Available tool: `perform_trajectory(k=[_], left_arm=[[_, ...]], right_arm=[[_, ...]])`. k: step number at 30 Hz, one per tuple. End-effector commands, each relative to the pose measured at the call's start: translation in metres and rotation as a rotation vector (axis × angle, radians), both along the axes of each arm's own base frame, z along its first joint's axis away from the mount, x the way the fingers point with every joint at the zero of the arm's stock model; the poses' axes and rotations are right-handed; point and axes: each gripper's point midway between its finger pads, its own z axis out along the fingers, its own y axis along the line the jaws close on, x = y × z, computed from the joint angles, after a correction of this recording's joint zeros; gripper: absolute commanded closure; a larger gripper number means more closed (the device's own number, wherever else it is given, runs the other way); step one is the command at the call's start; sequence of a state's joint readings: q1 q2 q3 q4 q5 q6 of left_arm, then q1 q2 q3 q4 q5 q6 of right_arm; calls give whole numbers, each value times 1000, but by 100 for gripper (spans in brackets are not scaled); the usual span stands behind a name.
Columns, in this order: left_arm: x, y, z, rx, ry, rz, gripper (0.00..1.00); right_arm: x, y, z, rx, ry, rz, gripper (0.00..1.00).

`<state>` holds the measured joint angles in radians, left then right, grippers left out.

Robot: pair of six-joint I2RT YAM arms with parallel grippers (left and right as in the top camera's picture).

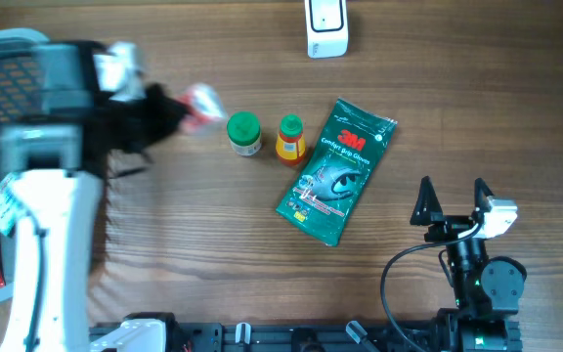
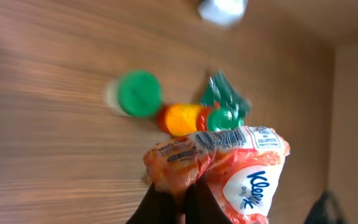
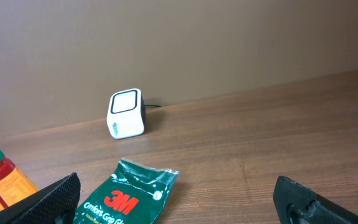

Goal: Scan the item barcode
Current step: 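Carry the orange tissue pack out toward the table near the jar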

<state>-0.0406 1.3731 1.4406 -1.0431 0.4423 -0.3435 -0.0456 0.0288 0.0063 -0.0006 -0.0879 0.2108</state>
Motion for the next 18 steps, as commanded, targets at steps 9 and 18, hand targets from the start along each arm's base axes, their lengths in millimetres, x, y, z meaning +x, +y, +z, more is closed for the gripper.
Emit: perform_trajectory(k=[9,18], left_arm=[[-38,-23,-137,277,183,15,96],[-17,-25,-178,238,88,88,92]], right_arm=[[0,-2,0,-1,-1,-10,1],[0,-2,0,-1,-1,-10,0]])
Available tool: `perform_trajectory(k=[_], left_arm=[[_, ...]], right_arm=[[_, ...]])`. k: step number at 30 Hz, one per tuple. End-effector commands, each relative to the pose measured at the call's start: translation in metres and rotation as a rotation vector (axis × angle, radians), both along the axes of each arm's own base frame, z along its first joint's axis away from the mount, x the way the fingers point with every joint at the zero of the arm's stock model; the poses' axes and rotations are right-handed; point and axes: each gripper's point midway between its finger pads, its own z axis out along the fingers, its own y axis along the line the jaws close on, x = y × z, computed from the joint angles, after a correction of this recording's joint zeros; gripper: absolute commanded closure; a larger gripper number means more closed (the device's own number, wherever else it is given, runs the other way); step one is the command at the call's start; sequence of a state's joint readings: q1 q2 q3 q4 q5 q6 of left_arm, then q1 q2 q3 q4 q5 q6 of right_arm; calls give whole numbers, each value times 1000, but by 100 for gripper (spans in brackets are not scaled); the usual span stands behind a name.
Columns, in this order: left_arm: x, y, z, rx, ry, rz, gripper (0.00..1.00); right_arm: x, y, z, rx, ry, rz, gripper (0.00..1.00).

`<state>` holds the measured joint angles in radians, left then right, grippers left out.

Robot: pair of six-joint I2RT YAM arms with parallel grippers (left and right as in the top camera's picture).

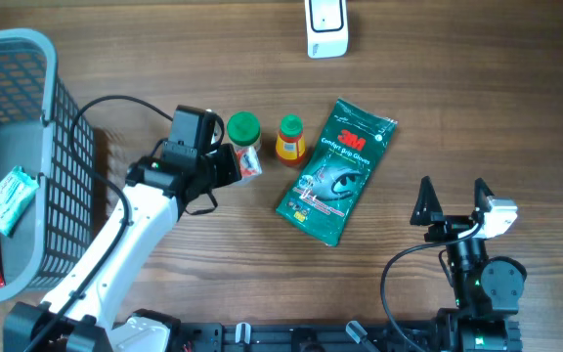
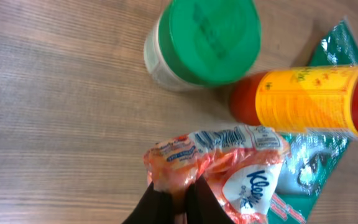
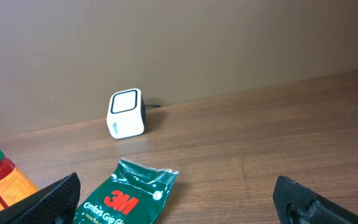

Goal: Scan the item barcode
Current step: 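Carry the orange tissue pack out toward the table near the jar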

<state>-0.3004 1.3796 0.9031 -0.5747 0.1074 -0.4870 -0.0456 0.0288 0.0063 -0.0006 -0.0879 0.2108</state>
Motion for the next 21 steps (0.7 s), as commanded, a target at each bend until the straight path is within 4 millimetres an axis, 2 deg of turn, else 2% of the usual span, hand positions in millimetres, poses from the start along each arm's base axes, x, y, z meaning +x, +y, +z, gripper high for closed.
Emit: perform_trajectory(k=[1,5,9,18,19,21], left_arm=[[3,4,-23,10,-5,53,92],[12,1,-33,3,-19,52,94],[12,-3,-42,0,2,43,96],[16,-10,-49,-8,5,47,94],[15,-10,-49,-14,10,59,92],[16,-10,-49,-36,20,102,80]], right_arm=[[0,-2,0,-1,-1,-10,0],[0,-2,0,-1,-2,-10,0],[0,-2,0,-1,-2,-10,0],[0,-2,0,-1,-2,-10,0],[0,-2,0,-1,-1,-10,0],[0,-2,0,-1,-2,-10,0]])
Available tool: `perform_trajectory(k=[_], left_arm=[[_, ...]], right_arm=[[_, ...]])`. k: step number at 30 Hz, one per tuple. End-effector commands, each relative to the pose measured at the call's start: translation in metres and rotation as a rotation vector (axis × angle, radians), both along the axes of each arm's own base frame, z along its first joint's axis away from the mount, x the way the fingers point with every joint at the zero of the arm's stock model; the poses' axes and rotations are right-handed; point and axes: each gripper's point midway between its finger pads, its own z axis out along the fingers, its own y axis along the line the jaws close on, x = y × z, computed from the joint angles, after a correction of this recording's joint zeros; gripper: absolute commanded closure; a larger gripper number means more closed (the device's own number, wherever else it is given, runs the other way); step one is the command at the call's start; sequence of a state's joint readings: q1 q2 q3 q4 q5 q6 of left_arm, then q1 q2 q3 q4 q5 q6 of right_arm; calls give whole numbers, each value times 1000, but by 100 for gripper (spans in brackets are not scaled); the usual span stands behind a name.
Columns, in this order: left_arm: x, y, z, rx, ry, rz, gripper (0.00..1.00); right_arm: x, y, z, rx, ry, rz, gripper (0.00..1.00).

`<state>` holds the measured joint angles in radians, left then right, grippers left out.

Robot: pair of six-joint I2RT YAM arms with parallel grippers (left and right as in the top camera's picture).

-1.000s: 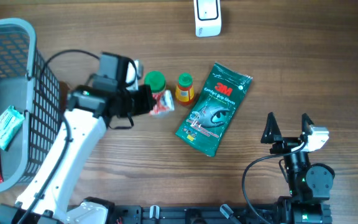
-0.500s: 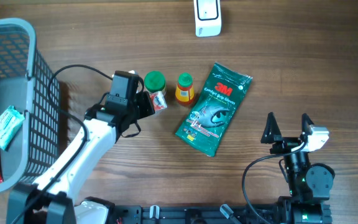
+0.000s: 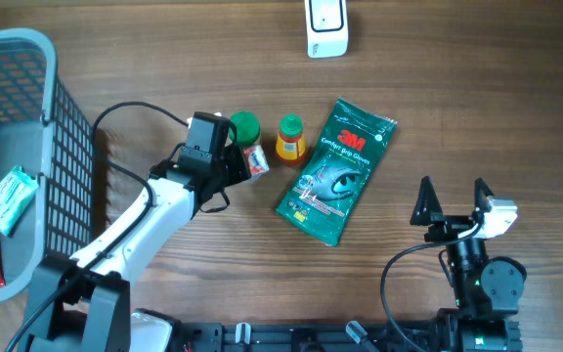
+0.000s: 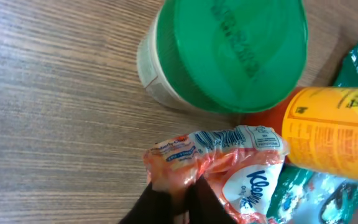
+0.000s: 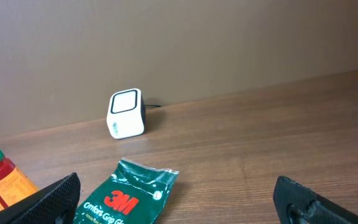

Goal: Scan the item barcode
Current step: 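Carry the orange tissue pack out toward the table near the jar, then move the left gripper into the basket and grasp the mint-green tissue pack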

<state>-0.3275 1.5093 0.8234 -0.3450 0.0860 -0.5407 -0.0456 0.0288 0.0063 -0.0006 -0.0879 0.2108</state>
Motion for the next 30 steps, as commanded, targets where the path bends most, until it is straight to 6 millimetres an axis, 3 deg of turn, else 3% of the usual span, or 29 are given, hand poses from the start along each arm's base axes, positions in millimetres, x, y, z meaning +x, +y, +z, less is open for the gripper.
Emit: perform_trajectory(k=[1,2,6,11,15,19,20,21,22,25,30], left_arm=[[-2,1,-6,-43,39,105,66],[-1,1,-6,-51,42,119,47],[-1,1,-6,-59,48,136,25],[1,-1,4,-77,24,131,20],[6,-3,35,-113,-59,125,18],[4,-2,85,-155,-194,103,11],[1,0,106,-140,-267,53,10],[-1,3,125,-116,-340,10,0],[-3,6,139,-98,-394,-12,0],[-12,41,200,-54,-593,76,0],[-44,130,292,50,-877,406,0]], right_arm=[[0,-2,0,-1,-2,-10,0],[0,-2,0,-1,-1,-10,0],[0,-2,0,-1,-1,-10,1],[0,-2,0,-1,-1,-10,0],[0,-2,0,-1,-1,-10,0],[0,-2,0,-1,-2,-10,0],[0,-2,0,-1,-1,-10,0],[0,-2,0,-1,-1,-10,0],[0,-2,0,-1,-2,-10,0],[0,-2,0,-1,-2,-10,0],[0,-2,0,-1,-1,-10,0]])
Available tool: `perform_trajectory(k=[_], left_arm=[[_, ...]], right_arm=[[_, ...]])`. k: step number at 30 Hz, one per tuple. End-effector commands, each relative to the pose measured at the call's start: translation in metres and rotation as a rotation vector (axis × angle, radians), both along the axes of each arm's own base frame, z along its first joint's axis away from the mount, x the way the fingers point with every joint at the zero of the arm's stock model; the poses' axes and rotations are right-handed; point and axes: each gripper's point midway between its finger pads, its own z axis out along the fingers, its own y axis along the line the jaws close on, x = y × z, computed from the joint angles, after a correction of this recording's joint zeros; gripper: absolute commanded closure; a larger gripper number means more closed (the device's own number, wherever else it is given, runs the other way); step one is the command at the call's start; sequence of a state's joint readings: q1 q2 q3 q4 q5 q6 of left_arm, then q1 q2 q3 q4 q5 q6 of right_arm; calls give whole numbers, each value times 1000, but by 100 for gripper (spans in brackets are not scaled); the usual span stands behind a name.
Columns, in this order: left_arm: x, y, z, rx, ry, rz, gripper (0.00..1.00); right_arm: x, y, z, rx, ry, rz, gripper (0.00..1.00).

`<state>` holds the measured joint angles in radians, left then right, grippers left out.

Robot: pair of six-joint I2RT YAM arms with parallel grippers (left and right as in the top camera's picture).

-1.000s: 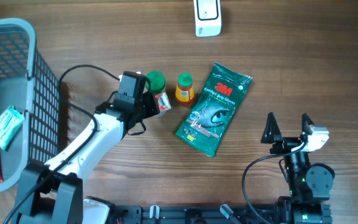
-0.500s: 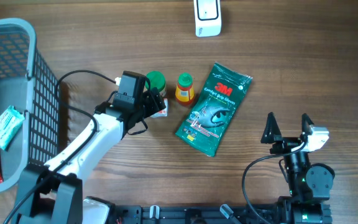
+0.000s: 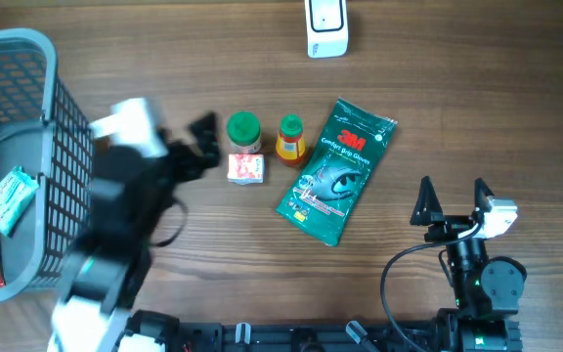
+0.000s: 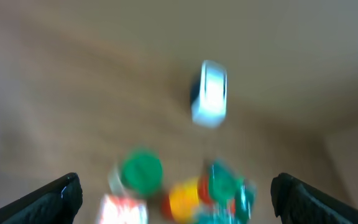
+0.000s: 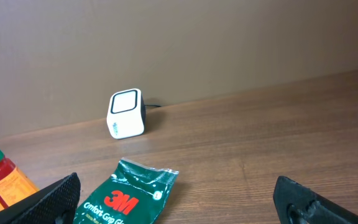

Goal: Scan the item barcode
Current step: 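Move the left gripper into the basket and grasp the mint-green tissue pack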

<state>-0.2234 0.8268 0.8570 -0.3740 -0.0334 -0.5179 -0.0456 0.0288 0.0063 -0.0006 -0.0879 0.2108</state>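
The orange-and-white Kleenex tissue pack (image 3: 245,168) lies on the table just in front of the green-lidded jar (image 3: 243,132), and shows blurred in the left wrist view (image 4: 124,210). My left gripper (image 3: 200,147) is open to the pack's left, blurred by motion, with nothing between its fingers (image 4: 178,198). The white barcode scanner (image 3: 325,27) stands at the far edge, also seen in both wrist views (image 4: 209,93) (image 5: 126,114). My right gripper (image 3: 453,200) is open near the front right, empty (image 5: 176,202).
An orange sauce bottle (image 3: 290,139) stands beside the jar. A green 3M glove bag (image 3: 337,171) lies flat to its right. A grey wire basket (image 3: 27,44) at the left holds a teal packet (image 3: 8,200) and a red packet.
My left gripper has let go of the tissue pack, opened and drawn back to the left. The pack now lies on the table in front of the green-lidded jar. The right arm is unchanged.
My left gripper held the tissue pack left of the jar, just out from the basket. Then it held the pack close beside the jar and bottle, twice in a row. Now the pack rests on the table there and the gripper is open and away from it.
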Motion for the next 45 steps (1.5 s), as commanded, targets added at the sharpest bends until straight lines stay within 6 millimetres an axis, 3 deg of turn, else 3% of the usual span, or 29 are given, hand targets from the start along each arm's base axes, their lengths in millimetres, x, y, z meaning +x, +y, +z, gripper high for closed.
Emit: perform_trajectory(k=[1,2,4,9,13,16,20,24,28,33,37,45], left_arm=[[-26,84,70,75,-206,345,0],[-33,103,82,83,-231,425,0],[-38,124,94,98,-251,498,0],[-46,182,111,63,-203,718,0],[-46,233,109,-11,-67,872,0],[-39,263,97,-114,35,926,0],[-23,304,59,-318,158,980,0],[-14,326,7,-418,306,987,0],[-17,331,-59,-479,538,1021,0],[-29,326,-116,-578,759,1096,0],[-56,334,-142,-679,830,1400,0],[-67,352,-176,-762,801,1691,0]], right_arm=[[0,-2,0,-1,-2,-10,0],[0,-2,0,-1,-2,-10,0],[0,-2,0,-1,-2,-10,0],[0,-2,0,-1,-1,-10,0],[0,-2,0,-1,-2,-10,0],[0,-2,0,-1,-2,-10,0],[0,-2,0,-1,-1,-10,0],[0,-2,0,-1,-2,-10,0],[0,-2,0,-1,-2,-10,0],[0,-2,0,-1,-2,-10,0],[0,-2,0,-1,-1,-10,0],[0,-2,0,-1,-1,-10,0]])
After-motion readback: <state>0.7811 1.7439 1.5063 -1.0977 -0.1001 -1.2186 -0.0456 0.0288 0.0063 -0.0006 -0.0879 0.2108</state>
